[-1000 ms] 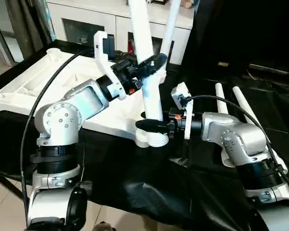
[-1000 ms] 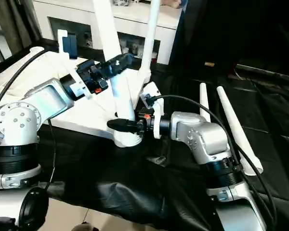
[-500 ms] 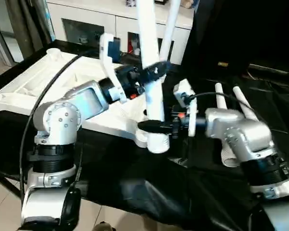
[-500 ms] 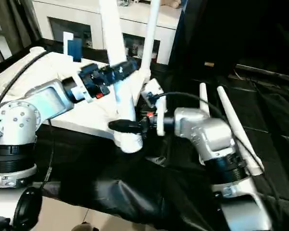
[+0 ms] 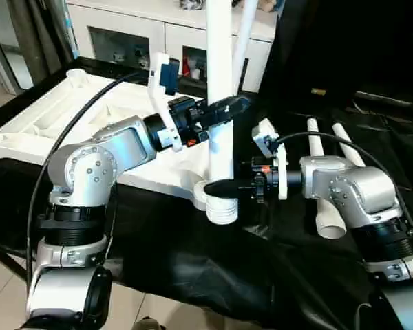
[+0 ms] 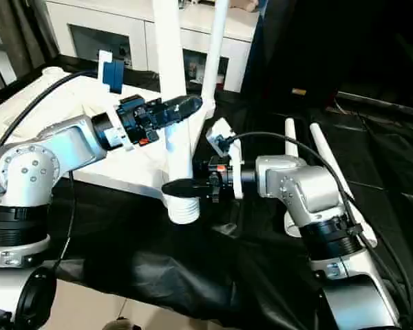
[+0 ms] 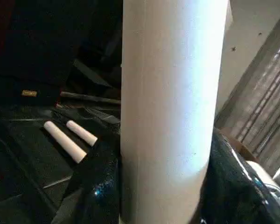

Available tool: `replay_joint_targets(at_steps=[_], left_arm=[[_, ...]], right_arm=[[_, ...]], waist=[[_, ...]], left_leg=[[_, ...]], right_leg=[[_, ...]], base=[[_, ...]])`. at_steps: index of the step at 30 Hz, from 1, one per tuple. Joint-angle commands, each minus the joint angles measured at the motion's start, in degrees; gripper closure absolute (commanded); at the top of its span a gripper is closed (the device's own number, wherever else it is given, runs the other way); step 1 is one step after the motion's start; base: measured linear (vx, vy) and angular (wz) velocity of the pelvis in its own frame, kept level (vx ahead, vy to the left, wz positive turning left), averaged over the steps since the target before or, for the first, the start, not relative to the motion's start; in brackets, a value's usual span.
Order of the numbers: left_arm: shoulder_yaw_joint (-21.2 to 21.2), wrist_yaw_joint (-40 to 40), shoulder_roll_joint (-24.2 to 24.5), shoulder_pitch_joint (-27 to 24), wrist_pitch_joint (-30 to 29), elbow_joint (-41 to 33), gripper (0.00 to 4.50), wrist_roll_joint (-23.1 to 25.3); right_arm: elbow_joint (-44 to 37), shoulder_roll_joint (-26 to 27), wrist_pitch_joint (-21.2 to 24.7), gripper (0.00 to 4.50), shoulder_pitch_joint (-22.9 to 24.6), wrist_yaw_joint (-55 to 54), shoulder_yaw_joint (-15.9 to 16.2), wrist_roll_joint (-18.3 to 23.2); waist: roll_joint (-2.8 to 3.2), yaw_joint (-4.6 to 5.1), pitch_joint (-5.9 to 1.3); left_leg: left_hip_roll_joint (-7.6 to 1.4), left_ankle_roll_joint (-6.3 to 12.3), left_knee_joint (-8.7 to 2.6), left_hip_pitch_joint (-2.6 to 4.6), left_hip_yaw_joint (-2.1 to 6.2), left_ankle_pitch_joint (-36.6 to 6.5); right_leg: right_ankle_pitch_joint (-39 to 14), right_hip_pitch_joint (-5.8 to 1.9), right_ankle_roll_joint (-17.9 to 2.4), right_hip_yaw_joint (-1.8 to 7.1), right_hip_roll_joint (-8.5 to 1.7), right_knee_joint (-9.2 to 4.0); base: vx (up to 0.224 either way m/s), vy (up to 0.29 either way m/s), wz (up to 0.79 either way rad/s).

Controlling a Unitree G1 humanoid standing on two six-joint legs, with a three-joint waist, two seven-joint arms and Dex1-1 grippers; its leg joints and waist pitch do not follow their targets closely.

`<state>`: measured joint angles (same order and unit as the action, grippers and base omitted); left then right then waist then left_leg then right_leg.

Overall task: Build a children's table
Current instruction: Insert table leg to table base

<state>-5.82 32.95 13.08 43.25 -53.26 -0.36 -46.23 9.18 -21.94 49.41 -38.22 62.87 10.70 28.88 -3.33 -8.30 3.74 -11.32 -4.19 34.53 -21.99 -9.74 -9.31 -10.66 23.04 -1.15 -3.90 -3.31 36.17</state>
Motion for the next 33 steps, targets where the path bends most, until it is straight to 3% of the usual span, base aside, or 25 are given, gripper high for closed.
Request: replay_joint_targets(at_steps=[1, 6, 7, 10, 15, 20, 22, 26, 27, 30, 32, 33], left_arm=[[0.6, 0.4, -0.3, 1.4, 0.2, -0.8, 2.67, -0.3], [1.0, 0.6, -0.6, 1.0, 0.0, -1.4, 2.67, -0.6], [1.0, 0.6, -0.6, 1.0, 0.0, -1.4, 2.67, -0.5], [1.1, 0.7, -0.6, 0.9, -0.1, -1.5, 2.67, -0.3], [1.3, 0.9, -0.5, 0.9, 0.0, -1.4, 2.67, -0.2], [1.6, 1.6, -0.2, 0.6, 0.3, -1.6, 2.68, 0.0], [2.3, 1.9, 0.2, 0.4, 0.9, -2.0, 1.98, 0.8], [2.0, 1.4, 0.0, 0.3, 0.0, -1.7, 1.86, 0.2], [1.0, 0.8, -0.7, 0.1, 2.9, -1.0, 1.57, 1.3], [-5.0, -3.2, -4.9, 0.4, 11.8, 2.1, 1.56, 1.6], [-7.1, -4.5, -6.0, 0.6, 14.2, 2.9, 1.58, 1.0], [-9.2, -6.4, -7.2, 0.8, 18.9, 3.7, 1.58, 1.9]], right_arm=[[0.2, 0.0, 0.5, 1.34, -1.0, 0.1, -0.1, 0.5], [0.9, 0.8, 1.2, 1.34, -1.4, 0.0, -0.6, 0.9], [0.9, 0.8, 1.4, 1.62, -1.4, 0.0, -0.6, 1.0], [0.9, 0.9, 1.6, 1.75, -1.4, -0.1, -0.8, 1.4], [1.3, 1.3, 1.8, 2.33, -1.6, -0.3, -1.3, 1.6], [1.3, 1.3, 1.9, 2.51, -1.6, -0.5, -1.6, 1.8], [1.2, 1.4, 1.8, 2.52, -1.6, -0.6, -1.7, 1.8], [0.7, 1.9, 0.9, 2.53, -1.1, -1.5, -2.1, 1.7], [0.1, 3.0, -0.3, 2.55, -0.3, -2.8, -2.9, 1.8], [0.4, 6.7, -3.9, 2.55, 0.8, -8.5, -6.6, 1.8], [0.8, 8.0, -5.4, 2.55, 1.1, -10.8, -7.9, 1.6], [1.7, 10.2, -7.3, 2.55, 1.2, -14.6, -10.0, 1.6]], waist=[[0.45, -0.09, -4.58], [0.34, -0.07, -4.57], [0.32, -0.11, -4.58], [0.23, -0.16, -4.58], [0.42, -0.11, -4.6], [0.58, -0.13, -4.61], [0.49, -0.14, -4.62], [0.52, -0.07, -4.63], [0.49, -0.06, -4.64], [0.28, -0.05, -4.65], [0.45, -0.03, -4.64], [0.43, 0.0, -4.61]], left_leg=[[-1.71, -2.13, -3.61, 1.01, 0.46, -7.9], [-1.7, -2.07, -3.62, 0.98, 0.46, -7.9], [-1.74, -2.09, -3.63, 1.03, 0.46, -7.8], [-1.71, -2.02, -3.62, 1.0, 0.46, -7.6], [-1.76, -2.2, -3.65, 1.04, 0.49, -7.7], [-1.74, -2.29, -3.63, 1.05, 0.48, -7.6], [-1.73, -2.3, -3.66, 1.08, 0.48, -7.7], [-1.75, -2.51, -3.69, 1.06, 0.52, -7.7], [-1.76, -2.49, -3.66, 1.03, 0.5, -7.7], [-1.74, -2.66, -3.61, 0.91, 0.44, -7.8], [-1.74, -2.77, -3.68, 0.97, 0.47, -8.2], [-1.71, -2.7, -3.77, 0.95, 0.49, -8.2]], right_leg=[[-7.6, -3.41, -9.1, 2.75, -4.53, -3.89], [-8.0, -3.42, -9.0, 2.76, -4.57, -3.92], [-8.0, -3.38, -8.9, 2.77, -4.58, -3.9], [-8.1, -3.43, -8.7, 2.77, -4.56, -3.89], [-7.8, -3.35, -8.7, 2.75, -4.54, -3.84], [-7.3, -3.35, -8.9, 2.75, -4.55, -3.8], [-7.5, -3.36, -8.8, 2.75, -4.56, -3.9], [-7.6, -3.39, -8.6, 2.74, -4.59, -3.82], [-7.3, -3.38, -8.8, 2.74, -4.58, -3.85], [-7.3, -3.43, -9.3, 2.79, -4.8, -4.0], [-7.6, -3.31, -8.9, 2.78, -4.74, -4.04], [-7.9, -3.3, -8.3, 2.79, -4.71, -4.11]], base=[[0.0, 0.0, 0.0], [0.0, 0.0, 0.0], [0.0, 0.0, 0.0], [0.0, 0.0, 0.0], [0.0, 0.0, 0.0], [0.0, 0.0, 0.0], [0.0, 0.0, 0.0], [0.0, 0.0, 0.0], [0.0, 0.0, 0.0], [0.0, 0.0, 0.0], [0.0, 0.0, 0.0], [0.0, 0.0, 0.0]])
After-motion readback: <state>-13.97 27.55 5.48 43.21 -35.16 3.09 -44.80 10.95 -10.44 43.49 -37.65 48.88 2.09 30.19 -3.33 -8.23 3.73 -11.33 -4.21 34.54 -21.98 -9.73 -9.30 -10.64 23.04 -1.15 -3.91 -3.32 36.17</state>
